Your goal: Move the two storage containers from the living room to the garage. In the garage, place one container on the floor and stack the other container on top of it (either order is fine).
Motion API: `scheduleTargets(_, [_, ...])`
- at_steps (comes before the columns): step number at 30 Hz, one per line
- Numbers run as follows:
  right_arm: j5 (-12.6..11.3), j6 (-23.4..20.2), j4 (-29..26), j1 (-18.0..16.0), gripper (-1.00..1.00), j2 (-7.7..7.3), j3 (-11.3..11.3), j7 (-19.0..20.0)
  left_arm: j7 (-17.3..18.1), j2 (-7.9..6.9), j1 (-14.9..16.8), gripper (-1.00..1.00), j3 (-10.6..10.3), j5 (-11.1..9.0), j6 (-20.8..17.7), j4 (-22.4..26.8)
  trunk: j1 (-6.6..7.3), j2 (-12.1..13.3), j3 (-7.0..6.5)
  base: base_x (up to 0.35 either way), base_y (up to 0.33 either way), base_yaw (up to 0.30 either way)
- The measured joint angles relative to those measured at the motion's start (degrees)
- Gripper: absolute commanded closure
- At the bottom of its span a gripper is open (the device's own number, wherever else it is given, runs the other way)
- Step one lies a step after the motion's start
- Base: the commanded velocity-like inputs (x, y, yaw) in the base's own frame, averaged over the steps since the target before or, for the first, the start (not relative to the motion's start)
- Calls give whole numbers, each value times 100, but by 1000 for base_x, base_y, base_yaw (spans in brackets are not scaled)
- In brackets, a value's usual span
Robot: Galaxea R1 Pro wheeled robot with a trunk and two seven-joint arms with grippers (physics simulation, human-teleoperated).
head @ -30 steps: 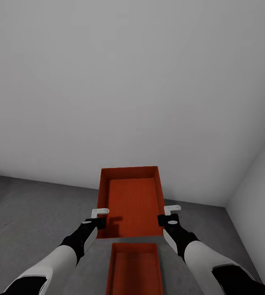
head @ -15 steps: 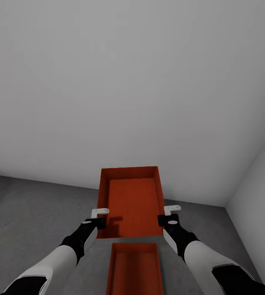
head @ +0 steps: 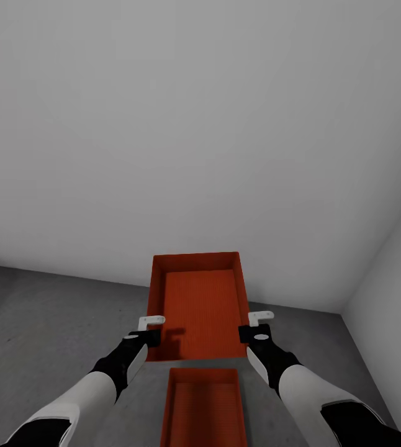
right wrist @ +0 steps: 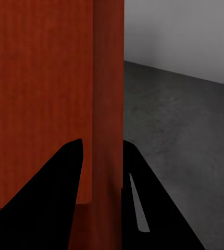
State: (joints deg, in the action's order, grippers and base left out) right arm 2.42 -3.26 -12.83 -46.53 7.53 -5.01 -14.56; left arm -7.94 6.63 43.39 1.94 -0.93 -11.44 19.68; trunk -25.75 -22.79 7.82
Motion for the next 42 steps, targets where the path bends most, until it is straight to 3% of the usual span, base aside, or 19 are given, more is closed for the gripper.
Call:
scheduleTargets(6, [0,5,0,0,100,-1,-1,0,0,0,0,100,-1,-1,6,0,0,0,1,0,0,0])
scheduleTargets(42, [-2,5,1,0,100,0,-1,0,0,0,0,100,0,0,4,0,-1,0,328,0,0,0])
